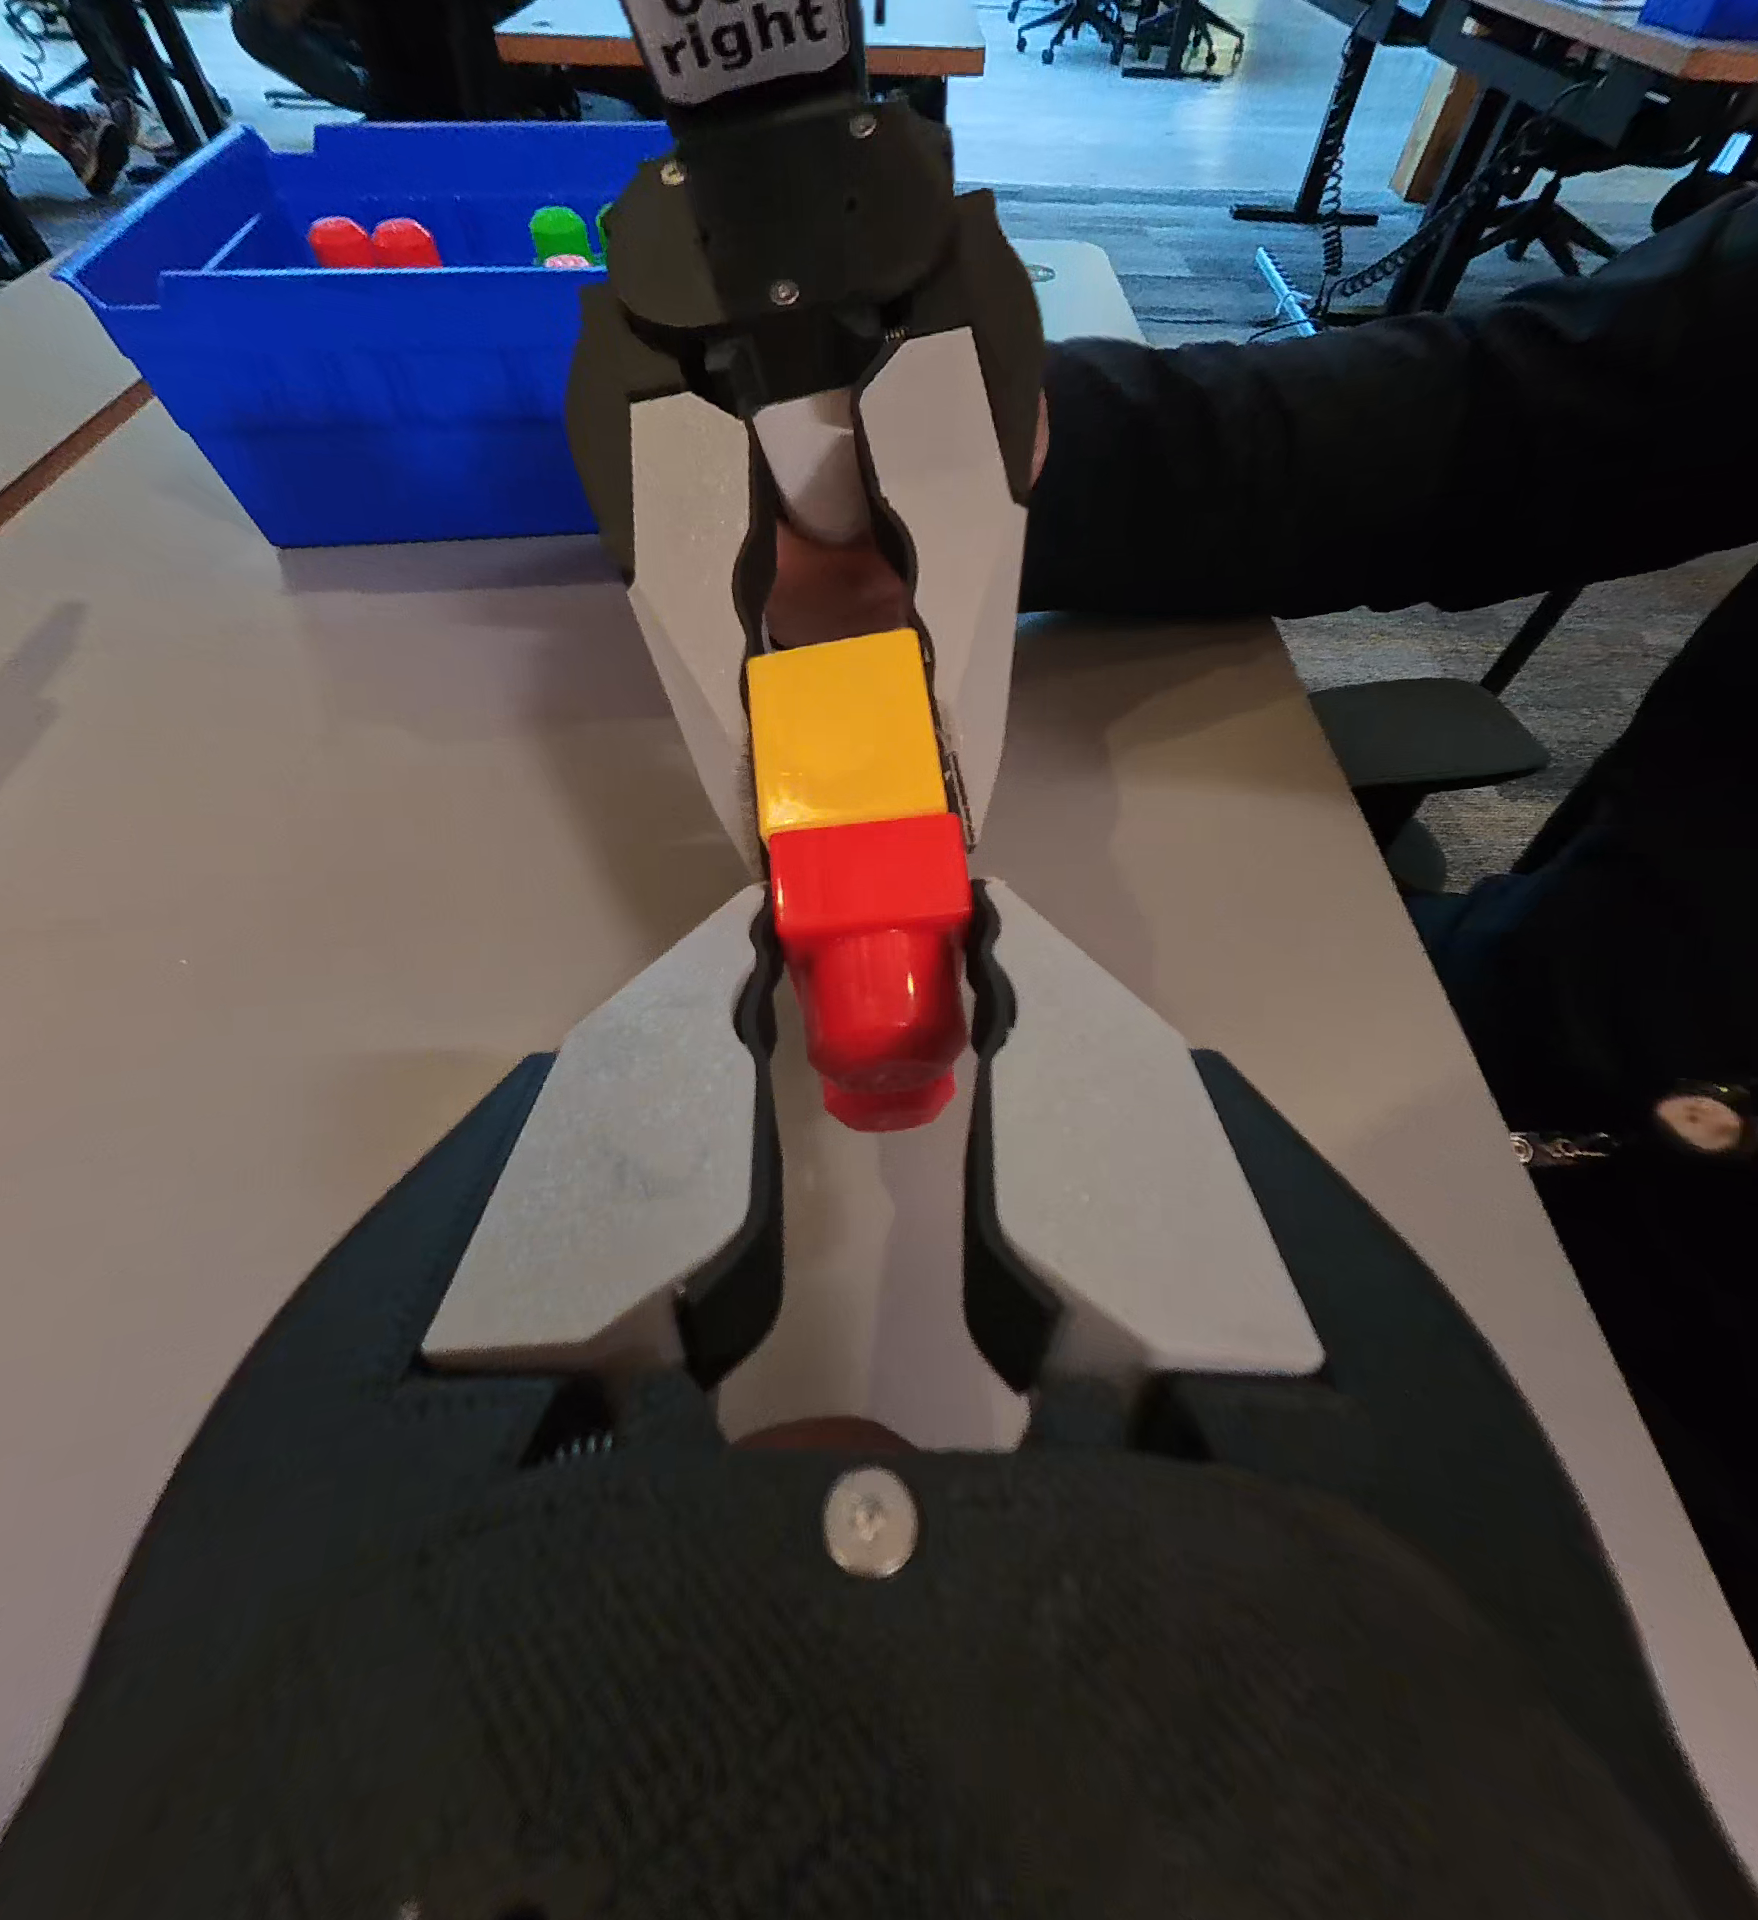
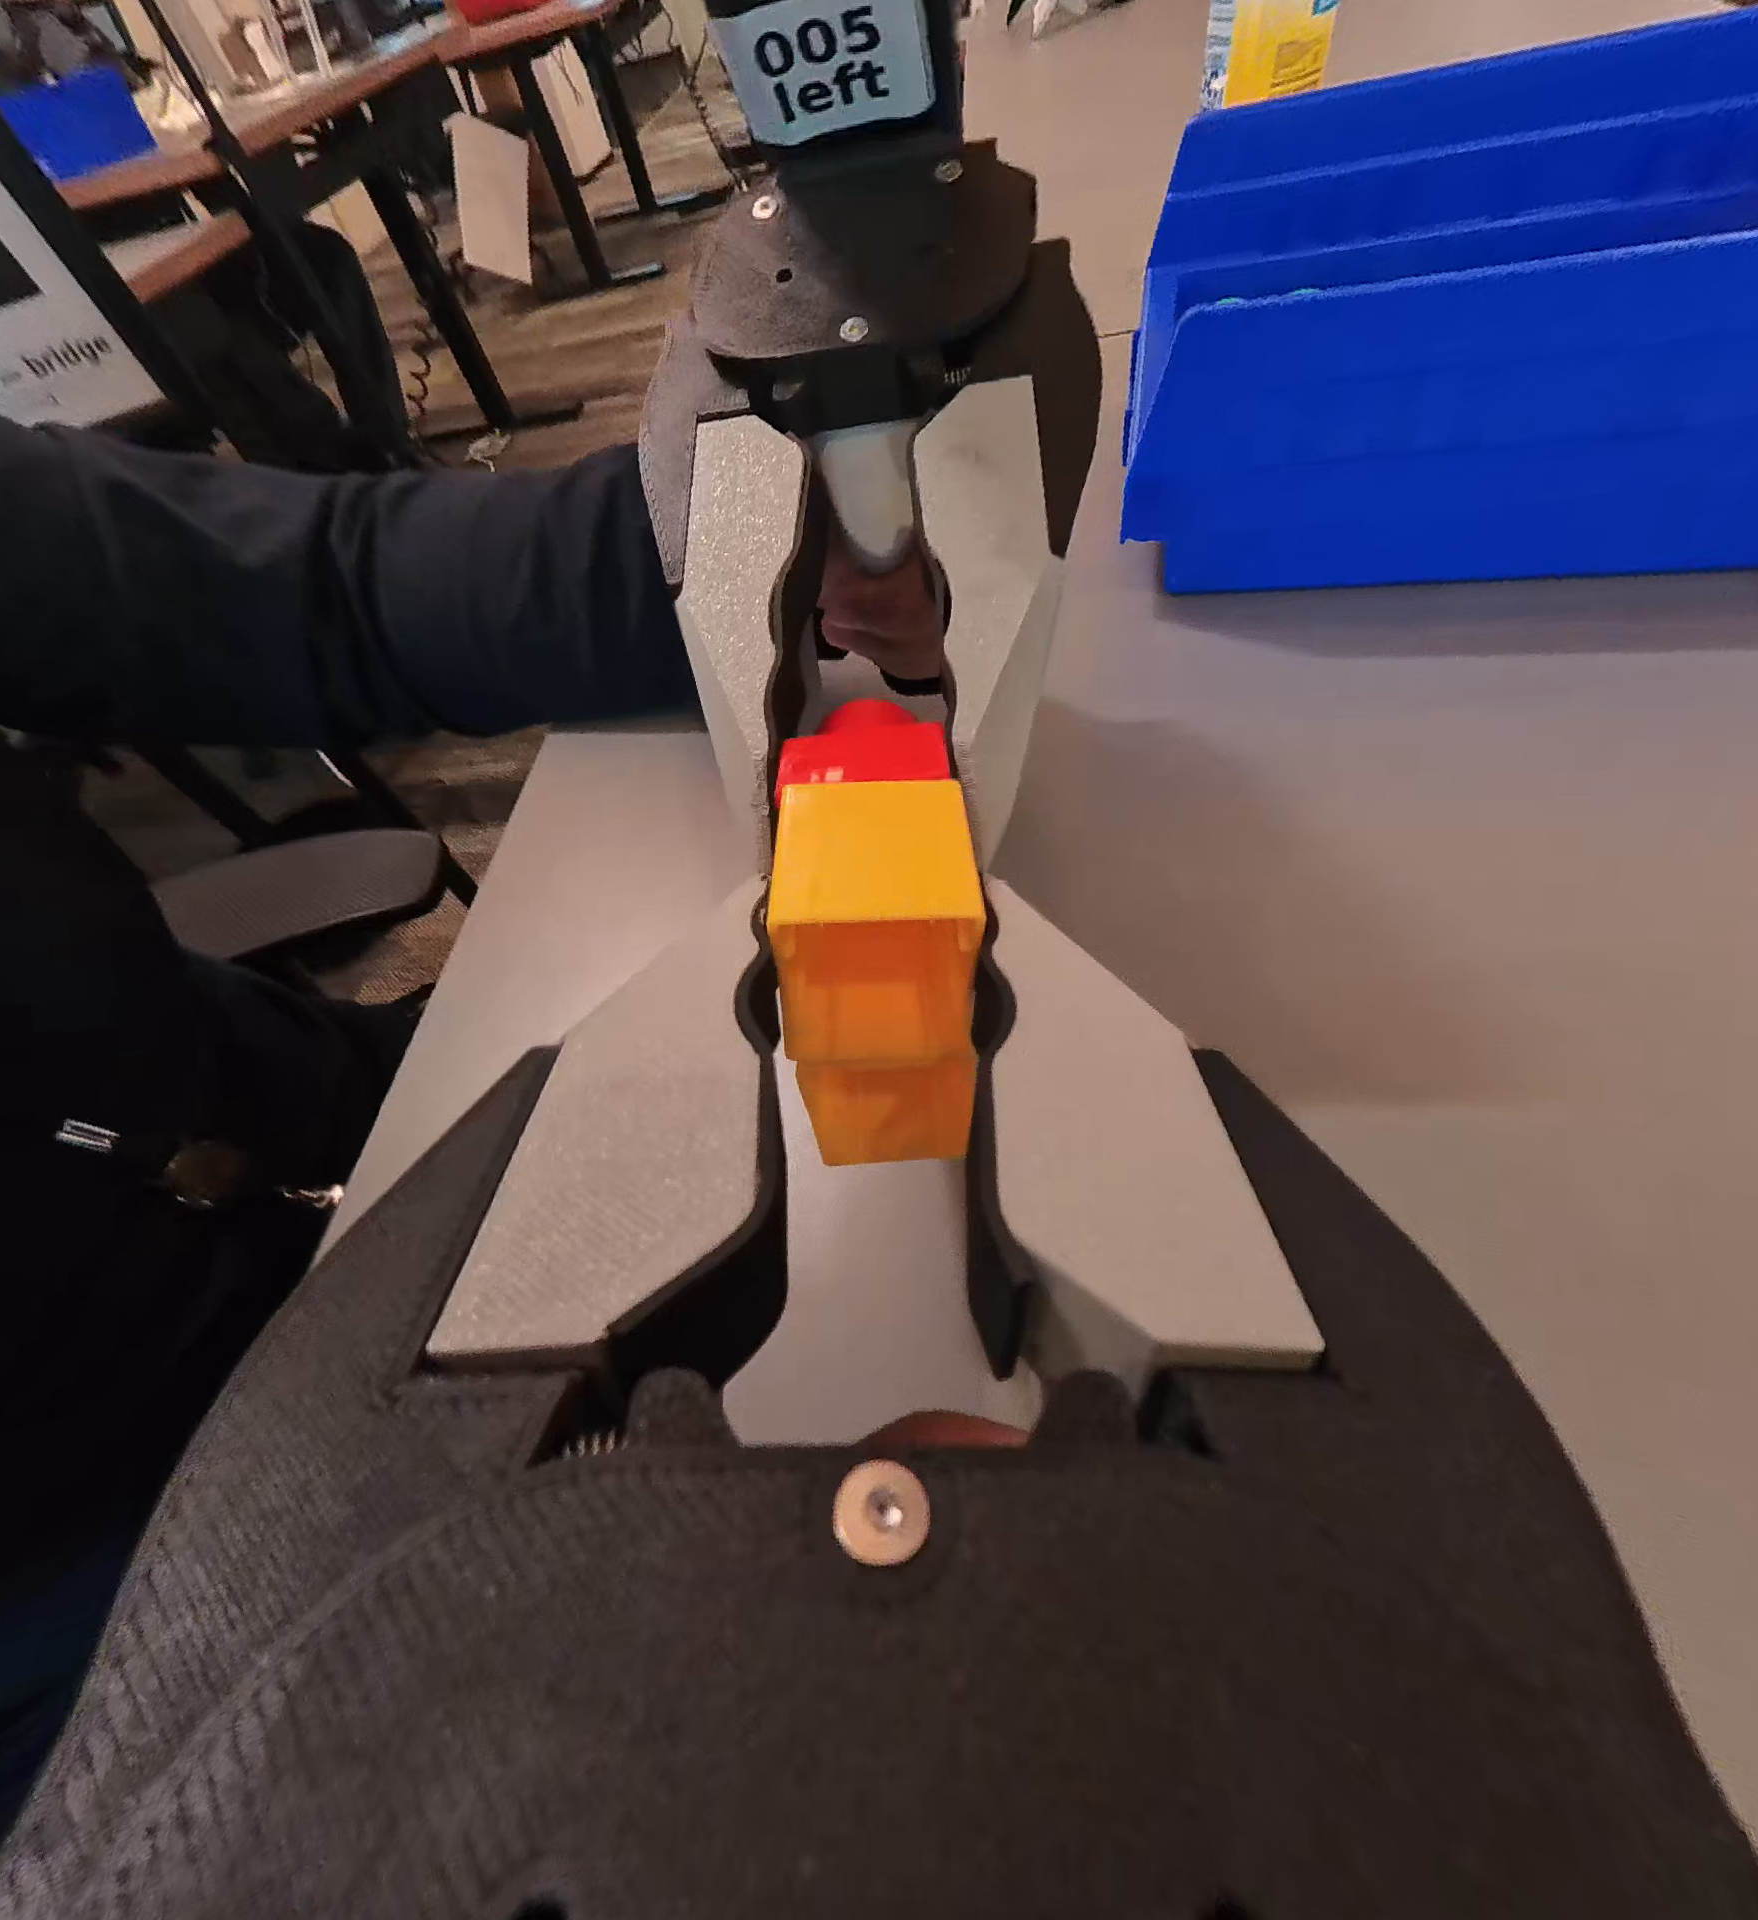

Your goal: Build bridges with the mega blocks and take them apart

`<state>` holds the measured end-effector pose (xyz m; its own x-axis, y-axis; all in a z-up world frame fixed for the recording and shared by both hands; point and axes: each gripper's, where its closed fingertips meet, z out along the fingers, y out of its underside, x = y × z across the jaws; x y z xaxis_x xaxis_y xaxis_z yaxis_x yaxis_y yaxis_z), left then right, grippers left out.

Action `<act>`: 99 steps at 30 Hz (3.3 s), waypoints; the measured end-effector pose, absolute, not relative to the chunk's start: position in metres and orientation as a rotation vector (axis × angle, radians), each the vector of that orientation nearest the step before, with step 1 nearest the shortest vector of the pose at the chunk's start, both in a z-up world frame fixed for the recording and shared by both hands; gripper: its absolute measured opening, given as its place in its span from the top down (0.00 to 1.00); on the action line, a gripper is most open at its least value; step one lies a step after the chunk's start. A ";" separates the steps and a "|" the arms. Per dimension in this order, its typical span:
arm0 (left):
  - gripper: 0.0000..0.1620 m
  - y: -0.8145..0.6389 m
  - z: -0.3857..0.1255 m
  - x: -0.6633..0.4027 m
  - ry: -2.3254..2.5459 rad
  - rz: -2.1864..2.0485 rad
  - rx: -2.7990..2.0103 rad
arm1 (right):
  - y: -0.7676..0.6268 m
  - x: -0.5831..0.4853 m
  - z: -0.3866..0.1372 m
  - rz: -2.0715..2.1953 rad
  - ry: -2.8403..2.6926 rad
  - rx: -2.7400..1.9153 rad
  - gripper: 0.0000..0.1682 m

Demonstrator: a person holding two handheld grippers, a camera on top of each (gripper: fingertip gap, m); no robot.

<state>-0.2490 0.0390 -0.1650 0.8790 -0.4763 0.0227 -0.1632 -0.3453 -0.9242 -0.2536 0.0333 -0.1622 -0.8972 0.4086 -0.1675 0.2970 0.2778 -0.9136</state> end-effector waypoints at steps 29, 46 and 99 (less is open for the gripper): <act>0.80 0.047 -0.145 -0.263 0.263 -0.561 -1.789 | 0.038 -0.267 -0.153 1.961 -2.303 -0.789 0.80; 0.81 0.043 -0.143 -0.274 0.120 -0.749 -1.769 | 0.048 -0.275 -0.140 2.226 -2.194 -1.004 0.81; 0.80 0.048 -0.185 -0.259 0.231 -0.594 -2.033 | 0.053 -0.269 -0.162 1.748 -2.382 -0.864 0.74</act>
<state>-0.2587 0.0480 -0.1851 0.8629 -0.3949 0.3154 0.0779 -0.5126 -0.8551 -0.2688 0.0532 -0.1622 -0.8408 0.4696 -0.2694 0.3979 0.1986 -0.8957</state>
